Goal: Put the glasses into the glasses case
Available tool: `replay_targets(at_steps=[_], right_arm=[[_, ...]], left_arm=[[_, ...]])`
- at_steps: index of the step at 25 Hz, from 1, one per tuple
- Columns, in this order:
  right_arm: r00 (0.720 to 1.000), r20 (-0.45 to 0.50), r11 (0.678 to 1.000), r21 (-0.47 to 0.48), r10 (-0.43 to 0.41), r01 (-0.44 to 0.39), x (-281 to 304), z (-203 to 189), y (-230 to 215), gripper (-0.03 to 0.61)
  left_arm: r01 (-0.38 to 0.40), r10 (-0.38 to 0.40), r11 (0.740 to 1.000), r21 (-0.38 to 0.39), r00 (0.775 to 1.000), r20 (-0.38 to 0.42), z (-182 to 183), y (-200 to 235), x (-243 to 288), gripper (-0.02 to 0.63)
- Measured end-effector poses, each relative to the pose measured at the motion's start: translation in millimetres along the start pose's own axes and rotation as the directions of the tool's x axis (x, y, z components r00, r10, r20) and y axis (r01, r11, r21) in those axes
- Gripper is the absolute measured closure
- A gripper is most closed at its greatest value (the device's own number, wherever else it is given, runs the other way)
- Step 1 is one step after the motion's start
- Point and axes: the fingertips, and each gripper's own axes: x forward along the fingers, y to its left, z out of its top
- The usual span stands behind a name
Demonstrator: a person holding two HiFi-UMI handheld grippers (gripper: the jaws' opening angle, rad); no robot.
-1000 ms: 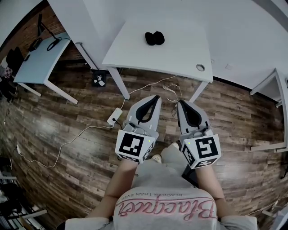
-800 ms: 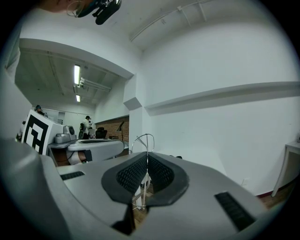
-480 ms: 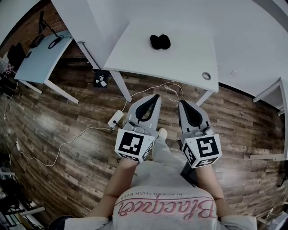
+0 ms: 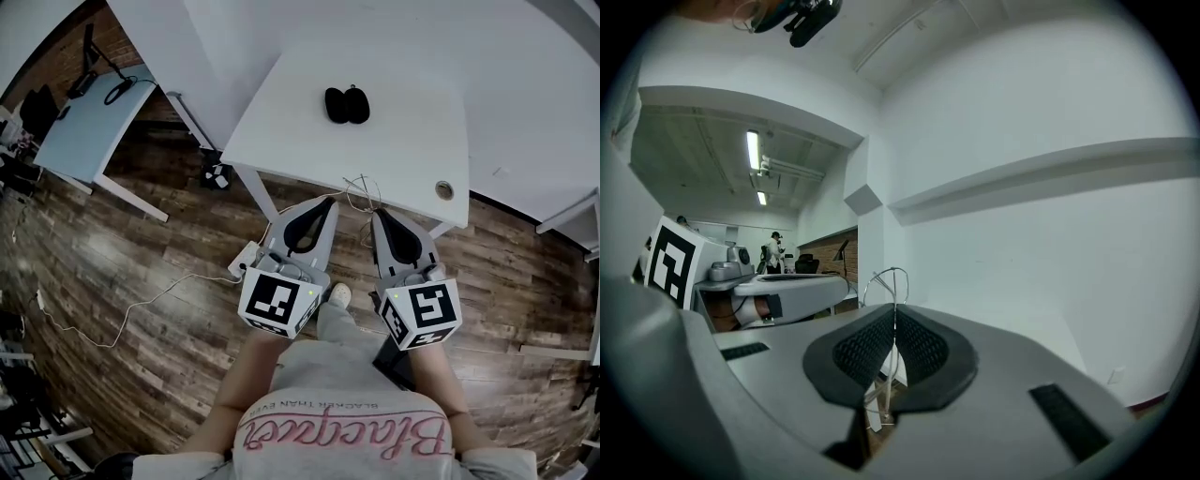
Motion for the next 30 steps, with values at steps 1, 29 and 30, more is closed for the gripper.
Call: replay_targets(at_steps=[1,29,30], right_arm=[[1.000,0.001,1.000,0.000,0.003,-0.003,7.8,1.6,-4.0,0.565],[0.999,0.000,0.999,-0.012,0.045,-0.045,144.5,16.2,-109.7,0.565],[0.999,0.002,0.999,-0.009,0.038,-0.038,146.9,16.7,-112.1,0.565]], left_arm=[[0.003,-0.003,1.000,0.001,1.000,-0.002,-0.8,4.1,7.0,0.607],[-0.026,0.026,1.000,0.010,0.999,-0.020,-19.1,79.1,158.5,0.607],[-0.024,0.024,1.000,0.012,1.000,-0.020,-19.3,80.9,161.1,0.607]])
